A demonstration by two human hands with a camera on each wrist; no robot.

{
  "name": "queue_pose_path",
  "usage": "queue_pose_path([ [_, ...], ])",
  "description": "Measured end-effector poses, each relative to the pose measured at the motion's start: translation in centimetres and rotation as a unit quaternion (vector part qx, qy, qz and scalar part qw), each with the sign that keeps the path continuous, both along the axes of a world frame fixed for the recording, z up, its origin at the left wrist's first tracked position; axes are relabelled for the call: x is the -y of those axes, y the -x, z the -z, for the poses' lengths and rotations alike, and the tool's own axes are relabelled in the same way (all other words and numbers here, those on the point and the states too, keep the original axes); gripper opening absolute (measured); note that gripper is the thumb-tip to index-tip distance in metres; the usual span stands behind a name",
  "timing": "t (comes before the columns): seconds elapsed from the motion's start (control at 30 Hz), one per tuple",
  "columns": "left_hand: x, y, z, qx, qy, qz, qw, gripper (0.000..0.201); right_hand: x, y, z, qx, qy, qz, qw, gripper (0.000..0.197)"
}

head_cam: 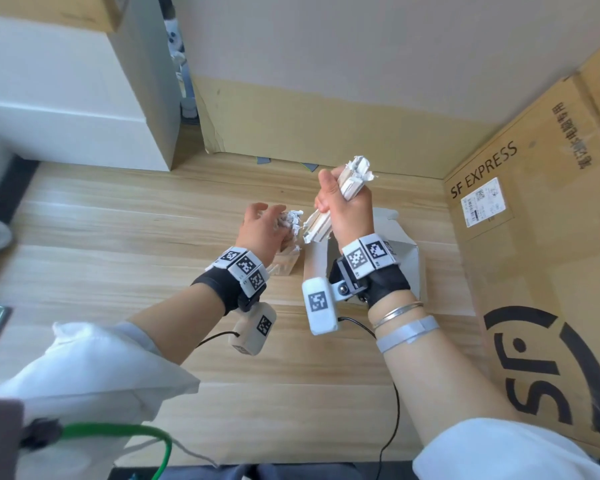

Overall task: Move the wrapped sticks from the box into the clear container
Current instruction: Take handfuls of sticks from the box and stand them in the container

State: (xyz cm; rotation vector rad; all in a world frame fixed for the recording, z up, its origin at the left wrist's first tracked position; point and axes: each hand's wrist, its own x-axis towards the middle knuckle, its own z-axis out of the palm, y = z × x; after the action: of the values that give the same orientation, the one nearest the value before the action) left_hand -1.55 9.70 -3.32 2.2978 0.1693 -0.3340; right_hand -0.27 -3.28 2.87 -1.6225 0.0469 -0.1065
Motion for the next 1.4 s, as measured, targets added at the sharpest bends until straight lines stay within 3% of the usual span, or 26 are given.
queue_pose_path([
  [0.1,-0.7,-0.2,0.3,0.017,0.021,-0.005,1.0,0.042,-1.3,-0.1,0.3,-0.007,-0.04,-0.02,0.999,0.03],
  [0.23,-1.4,-0.3,0.4,0.019,0.04,-0.017,0.999,0.043,-3.2,0.3,1.3,-0.028,-0.026,-0.03,0.999,0.034],
  [0.33,-1.7,-0.2,0.5,0.016,0.048,-0.018,0.999,0.044,-4.0,0.5,2.4,-0.065,0.05,-0.017,0.997,0.033],
  [0.43,-2.1,-0.1,0.6,0.013,0.06,-0.021,0.998,0.044,-4.2,0.8,4.0,-0.112,0.146,0.006,0.983,0.019],
  [0.57,-2.3,-0.1,0.7,-0.012,0.085,-0.03,0.996,0.046,-4.1,1.0,5.7,-0.173,0.247,0.038,0.953,0.05],
  [0.8,-2.6,0.1,0.8,-0.047,0.098,-0.059,0.992,0.047,-4.5,1.4,5.8,-0.276,0.34,-0.04,0.898,0.08],
  [0.87,-2.7,0.3,0.9,-0.05,0.116,-0.059,0.99,0.045,-4.3,1.5,5.2,-0.24,0.339,-0.043,0.909,0.082],
  [0.97,-2.8,0.3,0.8,-0.048,0.125,-0.042,0.99,0.046,-4.1,1.6,4.2,-0.089,0.314,-0.053,0.944,0.058],
  [1.03,-2.8,0.4,0.7,-0.042,0.138,-0.036,0.989,0.045,-4.3,1.6,3.7,-0.045,0.305,-0.084,0.948,0.053],
  [1.17,-2.8,0.5,0.5,-0.014,0.158,-0.029,0.987,0.044,-4.9,1.7,3.8,-0.025,0.412,-0.149,0.898,0.042],
  [1.2,-2.9,0.5,0.5,-0.01,0.162,-0.033,0.986,0.043,-4.9,1.8,4.1,-0.025,0.456,-0.172,0.873,0.042],
  [1.3,-3.1,0.5,0.5,-0.016,0.168,-0.051,0.984,0.042,-4.4,2.6,5.5,-0.05,0.607,-0.243,0.755,0.05],
  [1.33,-3.1,0.5,0.4,-0.021,0.169,-0.054,0.984,0.043,-4.2,2.9,5.8,-0.065,0.629,-0.255,0.731,0.053],
  [1.4,-3.0,0.6,0.3,-0.032,0.165,-0.054,0.984,0.045,-3.8,3.1,5.7,-0.08,0.618,-0.263,0.737,0.056],
])
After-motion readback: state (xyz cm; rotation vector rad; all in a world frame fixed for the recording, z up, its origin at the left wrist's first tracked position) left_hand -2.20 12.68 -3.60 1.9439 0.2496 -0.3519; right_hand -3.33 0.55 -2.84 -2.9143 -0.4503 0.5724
